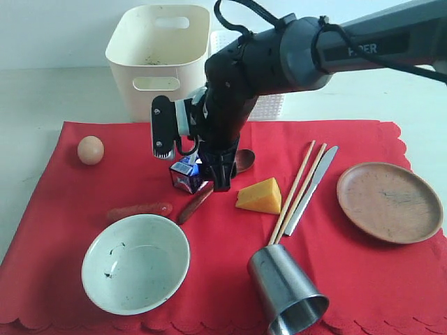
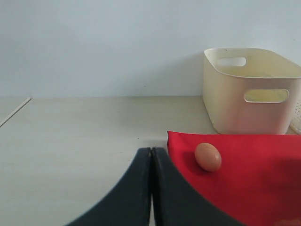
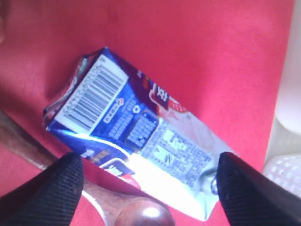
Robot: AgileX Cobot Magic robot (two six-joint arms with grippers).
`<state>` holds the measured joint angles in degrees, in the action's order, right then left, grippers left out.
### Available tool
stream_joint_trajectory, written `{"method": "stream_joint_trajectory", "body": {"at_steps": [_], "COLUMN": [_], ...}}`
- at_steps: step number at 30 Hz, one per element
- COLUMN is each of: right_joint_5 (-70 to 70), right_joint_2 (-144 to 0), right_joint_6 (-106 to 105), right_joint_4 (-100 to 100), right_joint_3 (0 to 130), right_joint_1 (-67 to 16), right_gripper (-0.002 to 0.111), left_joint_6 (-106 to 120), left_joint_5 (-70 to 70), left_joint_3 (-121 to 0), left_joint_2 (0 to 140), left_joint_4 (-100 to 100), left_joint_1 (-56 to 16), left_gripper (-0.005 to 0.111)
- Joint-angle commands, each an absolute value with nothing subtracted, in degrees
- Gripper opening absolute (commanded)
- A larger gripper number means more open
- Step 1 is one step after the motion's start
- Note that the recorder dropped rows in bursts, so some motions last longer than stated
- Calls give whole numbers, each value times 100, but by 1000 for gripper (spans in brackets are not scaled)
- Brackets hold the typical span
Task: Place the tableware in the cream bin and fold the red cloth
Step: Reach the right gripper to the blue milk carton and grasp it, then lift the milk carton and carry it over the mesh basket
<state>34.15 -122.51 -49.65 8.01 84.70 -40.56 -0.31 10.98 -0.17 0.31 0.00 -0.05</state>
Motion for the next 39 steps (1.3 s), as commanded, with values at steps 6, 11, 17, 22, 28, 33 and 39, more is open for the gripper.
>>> {"method": "stream_joint_trajectory", "body": {"at_steps": [6,11,17,22,28,33,39], "right_joint_5": [3076,2741,2678,2552,2459,2297,1798], "right_joint_2": [-12490,-12612,-12638,-12779,-12758,-12708,-12798], "right_joint_6": [-4896,-4978,-4978,-4990,-4947,-4982,-4980], "right_joint_4": [1419,1395,1410,1457,2224,2450,2450], "right_joint_3": [8505,8505,8505,8505,8505,8505,8505], "right_joint_1": [-4198,-4236,-4236,-4236,-4319,-4419,-4442], "right_gripper": [75,75,75,75,75,75,74], "left_joint_6": [-68,-68,-68,-68,-68,-68,-68], "left_joint_5": [1075,1075,1075,1075,1075,1075,1075], "left_joint_3": [0,0,0,0,0,0,0], "left_joint_2": [0,0,0,0,0,0,0], "left_joint_4": [0,0,0,0,0,0,0], "left_joint_1": [15,15,15,15,15,15,15], "left_gripper": [2,2,2,2,2,2,2]}}
